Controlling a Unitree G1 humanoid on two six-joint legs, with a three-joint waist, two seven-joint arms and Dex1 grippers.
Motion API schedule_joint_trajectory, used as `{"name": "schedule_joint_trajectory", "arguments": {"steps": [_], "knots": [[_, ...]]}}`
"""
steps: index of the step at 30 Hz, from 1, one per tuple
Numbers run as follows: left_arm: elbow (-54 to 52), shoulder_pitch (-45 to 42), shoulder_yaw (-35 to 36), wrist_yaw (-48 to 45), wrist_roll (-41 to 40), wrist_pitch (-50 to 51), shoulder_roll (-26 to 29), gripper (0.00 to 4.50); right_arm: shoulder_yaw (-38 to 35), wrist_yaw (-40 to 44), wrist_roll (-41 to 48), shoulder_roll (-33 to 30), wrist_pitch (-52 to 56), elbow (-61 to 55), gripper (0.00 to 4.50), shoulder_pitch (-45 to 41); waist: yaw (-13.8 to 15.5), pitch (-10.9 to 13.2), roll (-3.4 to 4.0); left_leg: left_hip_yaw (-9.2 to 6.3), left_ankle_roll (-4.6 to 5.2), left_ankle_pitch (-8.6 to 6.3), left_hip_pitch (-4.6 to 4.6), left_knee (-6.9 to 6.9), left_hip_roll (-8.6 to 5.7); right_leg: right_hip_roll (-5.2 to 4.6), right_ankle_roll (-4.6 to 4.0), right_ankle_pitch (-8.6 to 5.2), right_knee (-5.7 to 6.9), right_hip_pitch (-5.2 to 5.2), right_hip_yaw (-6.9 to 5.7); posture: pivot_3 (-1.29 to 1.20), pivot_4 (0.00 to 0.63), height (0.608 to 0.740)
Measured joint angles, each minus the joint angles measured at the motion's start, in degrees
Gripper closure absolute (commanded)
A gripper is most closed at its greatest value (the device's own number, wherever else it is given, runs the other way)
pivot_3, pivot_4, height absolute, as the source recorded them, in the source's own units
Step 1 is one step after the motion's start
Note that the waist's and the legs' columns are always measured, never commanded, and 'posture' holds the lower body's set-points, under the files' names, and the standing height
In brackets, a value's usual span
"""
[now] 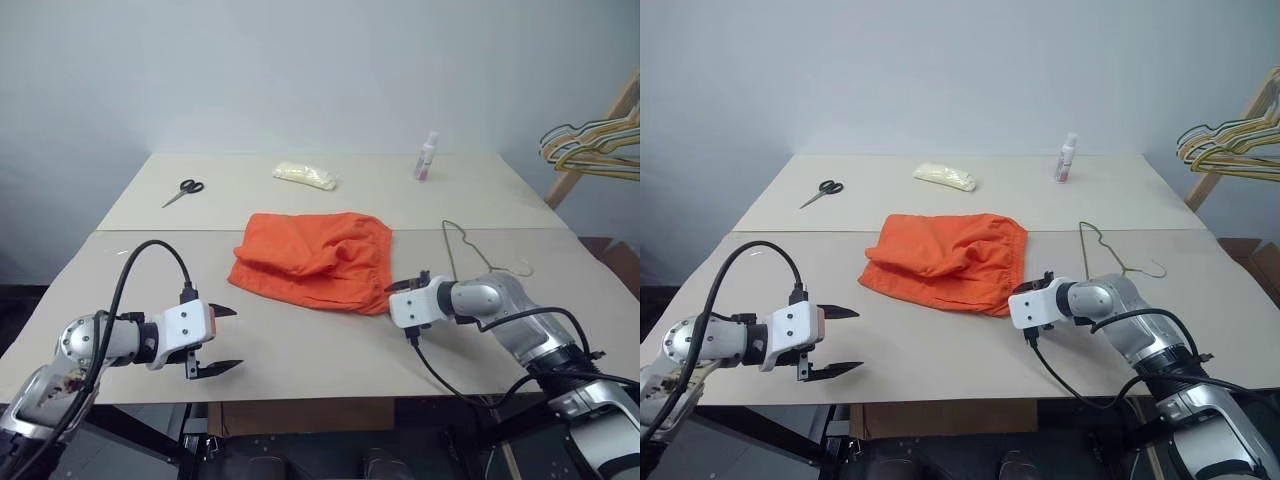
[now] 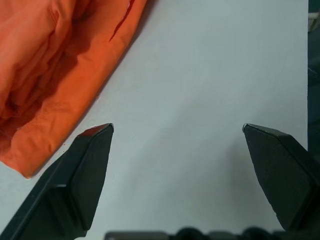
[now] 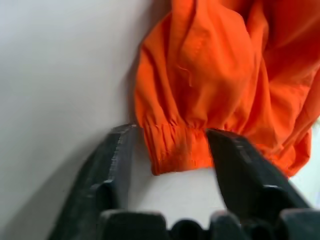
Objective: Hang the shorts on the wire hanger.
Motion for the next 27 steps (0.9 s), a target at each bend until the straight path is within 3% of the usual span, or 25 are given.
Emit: {"name": "schedule_joint_trajectory", "arguments": {"steps": [4, 13, 20, 27], "knots": [[0.13, -0.2, -0.47, 1.19, 1.05, 0.01, -1.03, 0.0, 0.22, -0.05, -0.95, 0.83, -1.03, 1.66, 4.41, -0.29, 0.36, 0.0, 0.0, 0.01, 0.0, 0.0, 0.08, 0.0, 0.0, 0.0, -0.01, -0.01, 0.03, 0.04, 0.0, 0.19, 0.0, 0.74], [11.99, -12.32, -4.26, 6.81, 5.4, -0.42, -8.39, 0.0, 0.22, -2.31, -2.26, 1.42, -2.18, 2.3, 4.46, -0.88, 1.18, -0.01, -0.02, -0.02, -0.04, 0.02, 0.08, 0.02, -0.03, 0.01, -0.02, 0.0, 0.04, 0.08, -0.02, 0.17, 0.0, 0.74], [32.74, -24.93, -11.76, 10.71, 16.86, -9.49, -9.74, 0.0, 0.0, -2.99, -3.01, 1.43, -2.14, 1.82, 4.46, 0.01, 0.78, -0.02, -0.03, -0.04, -0.04, 0.03, 0.08, 0.0, -0.05, 0.04, -0.04, 0.01, 0.01, 0.09, -0.02, 0.15, 0.0, 0.74], [49.01, -35.7, -13.86, 10.79, 18.63, -11.91, -16.56, 0.0, -0.17, -2.92, -2.97, 1.36, -1.66, -0.54, 4.46, 1.0, 0.75, -0.05, -0.07, -0.08, -0.06, 0.03, 0.0, 0.04, -0.09, 0.04, -0.02, 0.01, 0.0, 0.09, -0.05, 0.13, 0.0, 0.74]]}}
